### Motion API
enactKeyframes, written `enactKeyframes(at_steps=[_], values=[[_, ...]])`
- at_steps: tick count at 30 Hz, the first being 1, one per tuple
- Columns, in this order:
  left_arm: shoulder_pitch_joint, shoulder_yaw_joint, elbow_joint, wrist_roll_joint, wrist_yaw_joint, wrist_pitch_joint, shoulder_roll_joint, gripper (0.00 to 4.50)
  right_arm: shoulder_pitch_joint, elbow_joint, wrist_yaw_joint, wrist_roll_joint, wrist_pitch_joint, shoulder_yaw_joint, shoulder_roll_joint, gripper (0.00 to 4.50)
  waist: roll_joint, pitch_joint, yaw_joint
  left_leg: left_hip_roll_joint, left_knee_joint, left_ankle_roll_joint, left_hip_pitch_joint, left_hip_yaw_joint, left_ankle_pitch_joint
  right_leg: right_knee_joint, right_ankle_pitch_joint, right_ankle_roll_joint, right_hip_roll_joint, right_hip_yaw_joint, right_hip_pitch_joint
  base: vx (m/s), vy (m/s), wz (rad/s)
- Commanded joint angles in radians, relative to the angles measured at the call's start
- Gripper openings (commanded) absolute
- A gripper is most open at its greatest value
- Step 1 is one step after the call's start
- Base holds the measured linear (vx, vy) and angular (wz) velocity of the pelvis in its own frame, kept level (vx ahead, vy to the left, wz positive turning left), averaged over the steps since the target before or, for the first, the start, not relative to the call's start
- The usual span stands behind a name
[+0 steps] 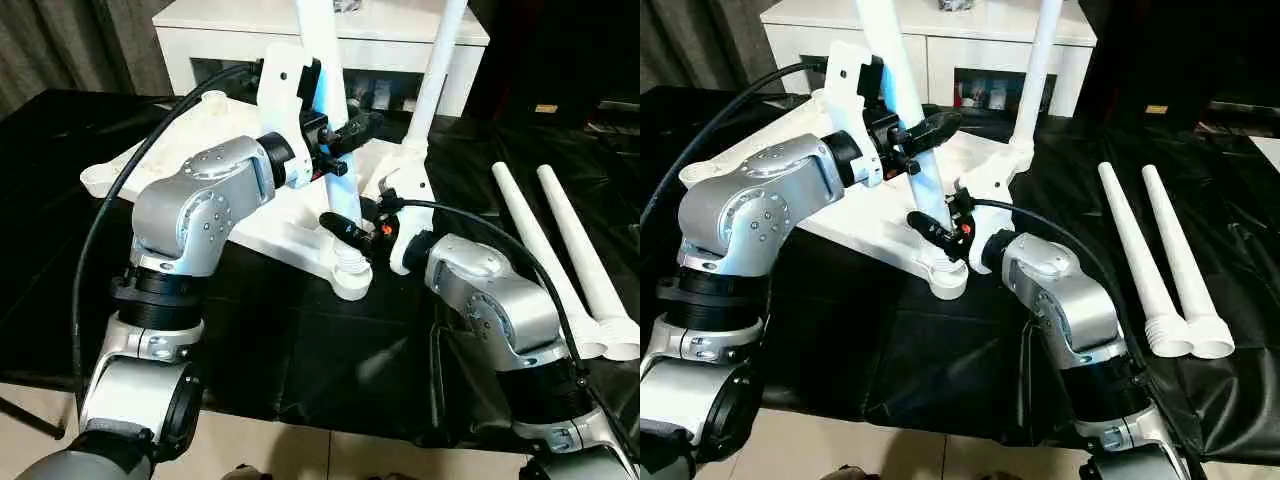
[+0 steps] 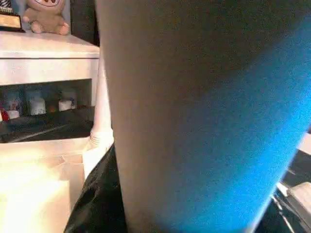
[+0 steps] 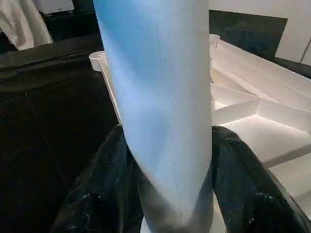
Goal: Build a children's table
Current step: Pick table leg
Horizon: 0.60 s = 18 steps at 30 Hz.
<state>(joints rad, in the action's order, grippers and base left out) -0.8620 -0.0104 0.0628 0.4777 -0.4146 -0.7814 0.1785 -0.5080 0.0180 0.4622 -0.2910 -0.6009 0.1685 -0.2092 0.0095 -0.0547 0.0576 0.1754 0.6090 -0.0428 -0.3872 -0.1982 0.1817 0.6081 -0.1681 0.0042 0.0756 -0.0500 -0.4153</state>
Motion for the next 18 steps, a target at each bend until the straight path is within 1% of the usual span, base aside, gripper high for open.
enactKeyframes(at_steps=[1,5,6,7,8,9,10,11,12,13,14,15,16,17,18], values=[[-0.022,0.003,-0.010,0.002,-0.017,0.006,0.010,1.74,-0.006,-0.025,-0.014,0.006,-0.020,-0.027,-0.010,1.95,-0.007,0.072,0.001,0.041,-0.068,0.003,0.018,0.023,0.149,-0.065,-0.183,-0.195,0.056,0.041,0.056,0.000,0.000,0.00],[-0.023,0.010,-0.008,0.009,-0.032,0.014,0.011,1.74,0.000,-0.013,0.027,-0.032,-0.018,-0.039,-0.011,1.92,-0.006,0.071,0.001,0.042,-0.068,0.005,0.019,0.024,0.164,-0.067,-0.195,-0.198,0.056,0.041,0.057,0.000,0.000,0.00],[-0.023,0.013,-0.008,0.014,-0.041,0.017,0.012,2.09,0.003,-0.007,0.043,-0.042,-0.017,-0.041,-0.015,1.92,-0.006,0.070,0.001,0.042,-0.069,0.005,0.019,0.024,0.165,-0.068,-0.197,-0.198,0.055,0.041,0.056,0.000,0.000,0.00],[-0.021,0.031,-0.009,0.054,-0.076,0.000,0.010,2.44,0.012,0.011,0.086,-0.065,-0.015,-0.045,-0.030,1.90,-0.009,0.071,0.001,0.042,-0.068,0.005,0.019,0.023,0.165,-0.067,-0.196,-0.197,0.056,0.041,0.057,0.000,0.000,0.00],[-0.016,0.047,-0.015,0.093,-0.106,-0.019,0.010,2.46,0.019,0.026,0.118,-0.086,-0.019,-0.049,-0.042,1.89,-0.008,0.071,0.003,0.042,-0.068,0.007,0.020,0.023,0.164,-0.066,-0.194,-0.202,0.056,0.041,0.057,0.000,0.000,0.00],[-0.014,0.052,-0.016,0.102,-0.112,-0.022,0.009,2.46,0.021,0.030,0.125,-0.091,-0.021,-0.050,-0.045,1.89,-0.008,0.071,0.003,0.042,-0.068,0.007,0.020,0.023,0.164,-0.066,-0.194,-0.202,0.056,0.041,0.057,0.000,0.000,0.00],[-0.009,0.073,-0.019,0.141,-0.138,-0.034,0.006,2.46,0.030,0.046,0.153,-0.111,-0.026,-0.055,-0.056,1.89,-0.010,0.071,0.006,0.040,-0.066,0.013,0.017,0.021,0.151,-0.063,-0.175,-0.214,0.057,0.041,0.060,0.000,0.000,0.00],[0.003,0.091,-0.026,0.182,-0.181,-0.042,0.008,2.65,0.040,0.064,0.182,-0.133,-0.034,-0.062,-0.069,1.87,-0.011,0.071,0.007,0.041,-0.066,0.020,0.018,0.021,0.145,-0.063,-0.163,-0.223,0.056,0.041,0.059,0.000,0.000,0.00],[0.028,0.089,-0.046,0.220,-0.270,-0.034,0.029,2.78,0.052,0.084,0.213,-0.160,-0.050,-0.072,-0.086,1.87,-0.012,0.071,0.008,0.039,-0.066,0.027,0.017,0.022,0.143,-0.064,-0.166,-0.223,0.056,0.040,0.060,0.000,0.000,0.00],[0.038,0.086,-0.053,0.228,-0.305,-0.020,0.037,2.85,0.054,0.088,0.221,-0.168,-0.056,-0.077,-0.092,1.86,-0.012,0.072,0.009,0.043,-0.066,0.032,0.018,0.021,0.135,-0.060,-0.157,-0.226,0.057,0.041,0.060,0.000,0.000,0.00],[0.051,0.094,-0.062,0.240,-0.341,0.011,0.038,2.90,0.060,0.097,0.236,-0.183,-0.063,-0.084,-0.102,1.86,-0.011,0.070,0.007,0.041,-0.067,0.036,0.016,0.022,0.138,-0.064,-0.171,-0.225,0.057,0.040,0.059,0.000,0.000,0.00],[0.051,0.094,-0.062,0.240,-0.341,0.011,0.038,2.94,0.060,0.097,0.236,-0.183,-0.063,-0.084,-0.102,1.86,-0.012,0.070,0.006,0.042,-0.066,0.034,0.017,0.021,0.147,-0.064,-0.181,-0.224,0.057,0.040,0.059,0.000,0.000,0.00],[0.068,0.112,-0.075,0.292,-0.407,-0.012,0.051,3.03,0.075,0.121,0.287,-0.217,-0.081,-0.088,-0.132,1.86,-0.010,0.069,0.007,0.041,-0.066,0.029,0.019,0.021,0.163,-0.067,-0.210,-0.220,0.059,0.041,0.059,0.000,0.000,0.00],[0.068,0.113,-0.075,0.292,-0.408,-0.012,0.052,3.03,0.075,0.122,0.288,-0.218,-0.082,-0.088,-0.133,1.86,-0.007,0.068,0.007,0.043,-0.067,0.027,0.019,0.022,0.168,-0.066,-0.218,-0.218,0.059,0.041,0.059,0.000,0.000,0.00],[0.074,0.102,-0.082,0.300,-0.438,-0.026,0.071,3.08,0.084,0.138,0.322,-0.232,-0.090,-0.079,-0.158,1.86,-0.009,0.067,0.005,0.043,-0.069,0.021,0.020,0.022,0.182,-0.068,-0.238,-0.213,0.057,0.041,0.057,0.000,0.000,0.00]])
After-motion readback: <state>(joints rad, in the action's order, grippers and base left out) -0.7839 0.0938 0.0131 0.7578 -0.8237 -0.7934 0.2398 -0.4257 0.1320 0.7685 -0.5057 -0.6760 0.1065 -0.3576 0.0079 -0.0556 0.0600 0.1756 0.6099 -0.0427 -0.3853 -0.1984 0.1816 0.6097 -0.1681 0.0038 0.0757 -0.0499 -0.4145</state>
